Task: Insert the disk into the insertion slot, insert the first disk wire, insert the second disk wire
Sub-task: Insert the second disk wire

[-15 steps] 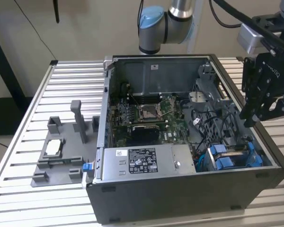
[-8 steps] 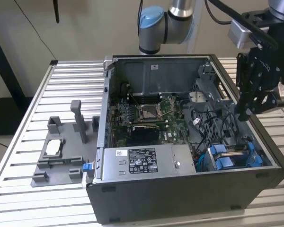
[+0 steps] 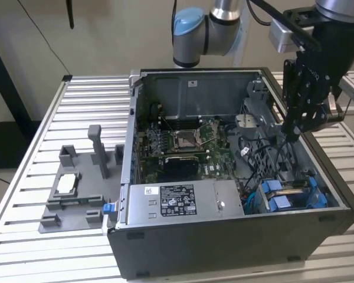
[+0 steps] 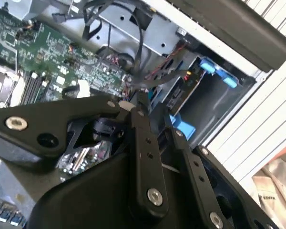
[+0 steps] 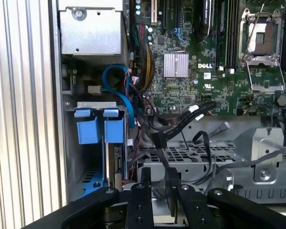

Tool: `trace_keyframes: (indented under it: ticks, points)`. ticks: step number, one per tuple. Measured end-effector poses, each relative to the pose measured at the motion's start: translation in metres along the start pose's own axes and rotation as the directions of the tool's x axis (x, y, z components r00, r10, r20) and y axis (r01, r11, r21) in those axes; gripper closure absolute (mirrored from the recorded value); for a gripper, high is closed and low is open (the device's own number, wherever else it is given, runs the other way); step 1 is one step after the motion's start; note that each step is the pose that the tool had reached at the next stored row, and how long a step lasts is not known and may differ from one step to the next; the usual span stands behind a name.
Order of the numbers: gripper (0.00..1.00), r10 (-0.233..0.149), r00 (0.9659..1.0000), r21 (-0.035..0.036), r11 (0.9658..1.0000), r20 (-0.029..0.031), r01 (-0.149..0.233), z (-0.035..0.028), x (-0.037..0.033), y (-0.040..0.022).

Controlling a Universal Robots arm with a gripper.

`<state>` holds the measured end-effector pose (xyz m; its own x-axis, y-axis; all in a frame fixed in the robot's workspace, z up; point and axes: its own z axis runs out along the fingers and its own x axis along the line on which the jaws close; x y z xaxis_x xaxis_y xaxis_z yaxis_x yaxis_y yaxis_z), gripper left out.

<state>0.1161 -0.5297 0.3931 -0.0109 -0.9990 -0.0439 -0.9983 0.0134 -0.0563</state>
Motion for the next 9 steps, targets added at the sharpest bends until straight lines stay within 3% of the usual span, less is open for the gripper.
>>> trace_keyframes:
  ticks: [3, 6, 8, 9]
  points:
    - [0.73, 0.0, 1.0, 0.0087, 1.0, 0.0001, 0.0, -0.0009, 0.0001, 0.0132]
    - [0.73, -0.001, 1.0, 0.023, 0.9997, 0.0003, 0.001, -0.0015, 0.0002, 0.0248]
    - [0.73, -0.002, 1.0, 0.0428, 0.9991, -0.0017, 0.002, -0.0018, 0.0002, 0.0297]
    - [0.73, -0.003, 1.0, 0.0544, 0.9985, -0.0056, 0.003, -0.0019, 0.0002, 0.0318]
